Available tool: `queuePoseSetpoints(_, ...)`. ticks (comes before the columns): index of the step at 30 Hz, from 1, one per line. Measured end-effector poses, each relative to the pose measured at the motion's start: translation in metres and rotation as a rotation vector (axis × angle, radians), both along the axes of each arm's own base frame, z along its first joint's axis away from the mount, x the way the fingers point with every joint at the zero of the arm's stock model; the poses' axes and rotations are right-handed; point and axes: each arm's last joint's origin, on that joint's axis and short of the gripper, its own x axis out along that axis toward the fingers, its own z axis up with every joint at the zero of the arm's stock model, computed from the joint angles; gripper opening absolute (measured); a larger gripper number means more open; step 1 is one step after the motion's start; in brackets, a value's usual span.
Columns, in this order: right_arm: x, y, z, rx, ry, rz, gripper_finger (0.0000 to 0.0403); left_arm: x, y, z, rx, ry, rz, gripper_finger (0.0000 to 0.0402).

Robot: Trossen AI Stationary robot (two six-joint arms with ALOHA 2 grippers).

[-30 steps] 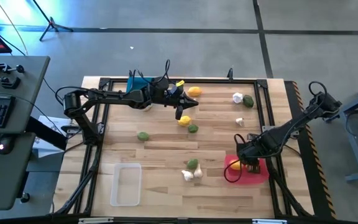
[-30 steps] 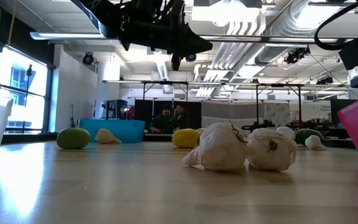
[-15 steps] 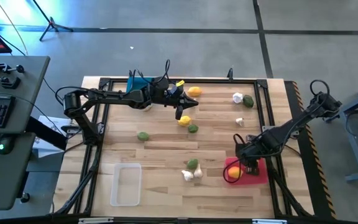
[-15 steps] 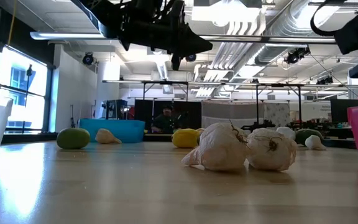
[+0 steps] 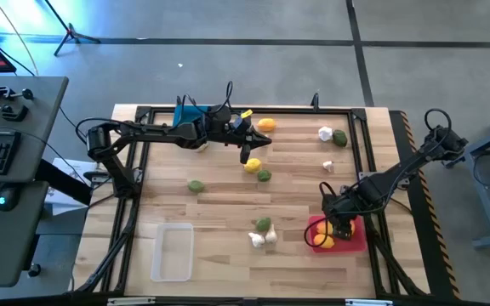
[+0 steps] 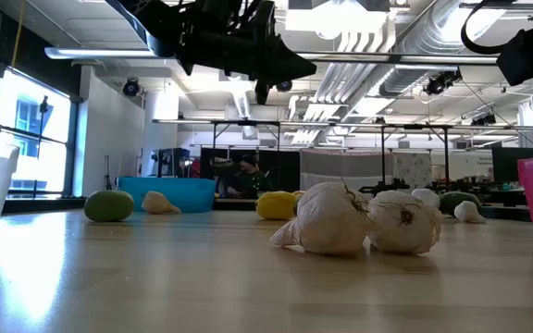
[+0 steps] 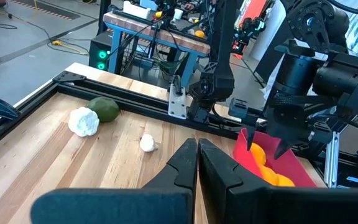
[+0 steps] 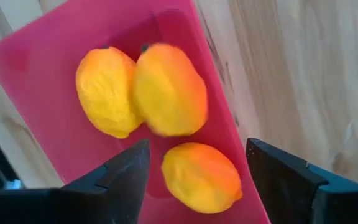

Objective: Sort produce into baskets
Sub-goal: Adjust the red bin

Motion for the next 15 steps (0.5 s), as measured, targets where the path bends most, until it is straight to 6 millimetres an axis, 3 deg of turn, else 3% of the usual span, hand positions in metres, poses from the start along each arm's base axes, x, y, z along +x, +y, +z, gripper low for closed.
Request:
queuePoseSetpoints(6, 0.001, 0.005, 0.001, 0.096, 0.036, -0.122, 0.0209, 0.000, 0.000, 0.000, 0.000, 0.001, 0.000, 0.0000)
queuePoseSetpoints(11, 0.002, 0.018, 0.006, 0.199, 0.045, -0.200, 0.0103, -0.002, 0.003, -0.001, -0.021, 0.019, 0.007, 0.0000)
queuePoseSetpoints(15, 0.001, 0.031, 0.027, 0.238, 0.034, -0.230, 0.0018, -0.009, 0.012, 0.001, -0.042, 0.048, 0.013, 0.0000)
